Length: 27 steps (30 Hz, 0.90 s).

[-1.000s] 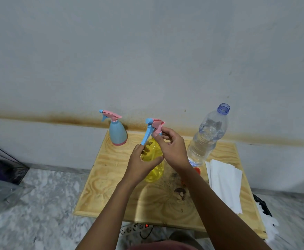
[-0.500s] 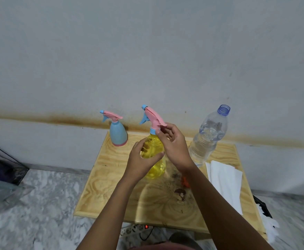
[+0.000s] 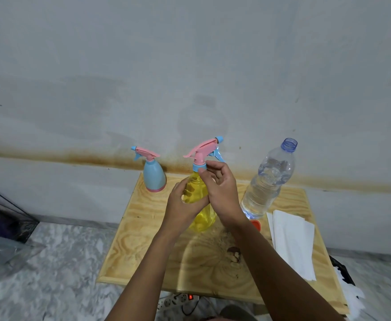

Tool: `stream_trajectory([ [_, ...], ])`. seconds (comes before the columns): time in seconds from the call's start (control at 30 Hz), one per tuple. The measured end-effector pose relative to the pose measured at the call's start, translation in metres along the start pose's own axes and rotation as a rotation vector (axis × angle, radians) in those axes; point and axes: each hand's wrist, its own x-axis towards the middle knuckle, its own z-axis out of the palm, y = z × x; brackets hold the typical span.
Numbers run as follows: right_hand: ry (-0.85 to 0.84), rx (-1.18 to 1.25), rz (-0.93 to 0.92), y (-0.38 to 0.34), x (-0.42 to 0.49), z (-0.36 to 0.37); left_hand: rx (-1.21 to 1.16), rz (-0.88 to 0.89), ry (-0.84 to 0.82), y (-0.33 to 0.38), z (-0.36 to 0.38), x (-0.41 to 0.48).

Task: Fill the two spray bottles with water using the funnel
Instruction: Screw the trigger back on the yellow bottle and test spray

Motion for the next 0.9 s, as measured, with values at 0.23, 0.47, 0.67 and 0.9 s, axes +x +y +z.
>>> stream_trajectory([
  [0.23,0.008,-0.03,-0.004,-0.003,-0.001,0.005,0.003,0.006,-0.03,0.006,0.001,0.003],
  [0.47,-0.046,0.008,0.019,-0.01,0.006,-0.008,-0.041,0.01,-0.069,0.019,-0.001,0.001],
  [0.67,-0.179,-0.169,-0.011,-0.024,0.012,-0.018,-0.038,-0.012,-0.2,0.024,-0.004,-0.001],
  [0.9,-0.327,-0.121,0.056,-0.034,0.022,-0.038,0.013,-0.007,-0.29,0.022,-0.01,0.0],
])
